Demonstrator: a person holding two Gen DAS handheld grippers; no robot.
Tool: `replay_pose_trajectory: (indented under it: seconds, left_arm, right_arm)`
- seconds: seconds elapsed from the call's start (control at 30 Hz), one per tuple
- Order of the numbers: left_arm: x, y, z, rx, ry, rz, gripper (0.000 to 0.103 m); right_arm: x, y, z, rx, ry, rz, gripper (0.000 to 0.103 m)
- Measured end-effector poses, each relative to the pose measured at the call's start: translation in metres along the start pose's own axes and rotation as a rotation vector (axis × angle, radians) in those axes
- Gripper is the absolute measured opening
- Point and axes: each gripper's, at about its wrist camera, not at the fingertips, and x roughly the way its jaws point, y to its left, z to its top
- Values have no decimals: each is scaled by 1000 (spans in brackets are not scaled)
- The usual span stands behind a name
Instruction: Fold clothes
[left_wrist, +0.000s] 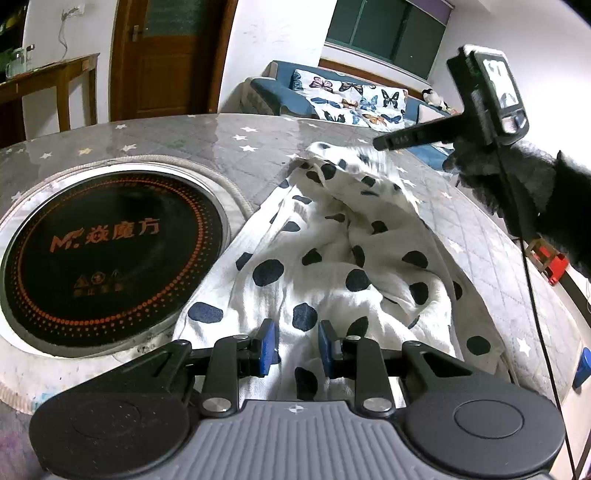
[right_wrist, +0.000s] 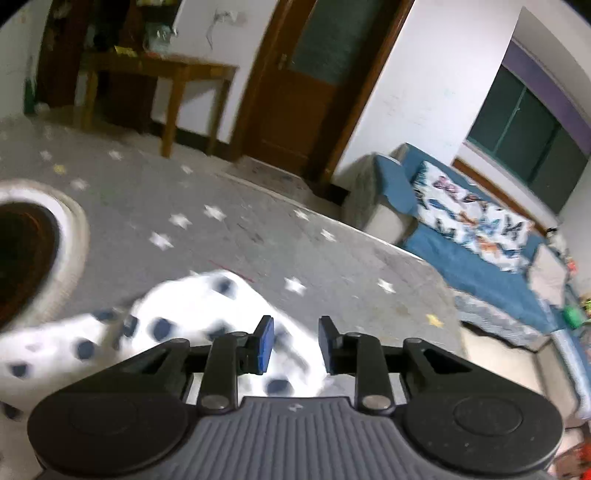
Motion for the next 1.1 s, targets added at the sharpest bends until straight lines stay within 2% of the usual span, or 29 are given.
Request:
replay_pose_trajectory:
  seconds: [0.2,0.27,0.33,0.37,0.4,0.5,0.6,0.77,0.93,1.1]
  left_arm:
    - [1,-1,1,-1,0,5,27]
    - [1,-1,1,-2,0,7,29]
    - [1,-1,1,-2,1,9,29]
    - [1,-1,1,-3,1,10,29]
    - [1,-1,1,-5,1,12,29]
    - [1,-1,1,-6,-1,17,29]
    - [1,-2,1,-2,-4,26,29]
    - [2,-5,-1,7,-9,39,29]
    - [2,-7,-1,12,-10,53,29]
    - [3,-8,-1,20,-11,65,29]
  right_arm:
    - [-7,24,-1,71,10,248,36]
    - [-3,33,-3,65,30,278,38]
    - [-1,41,-6,53,47,285,35]
    - [-4,38,-8,57,45,283,30]
    - [-7,35,-9,61,44,281,18]
    - [-16,26,-15,74,38,273,5]
    - [-26,16,-20,86,31,261,3]
    - [-55,-22,-37,136,1,155,3]
    - [-87,-60,-78,216,13,45,3]
    - [-106,-83,-127,312,93,-22,4]
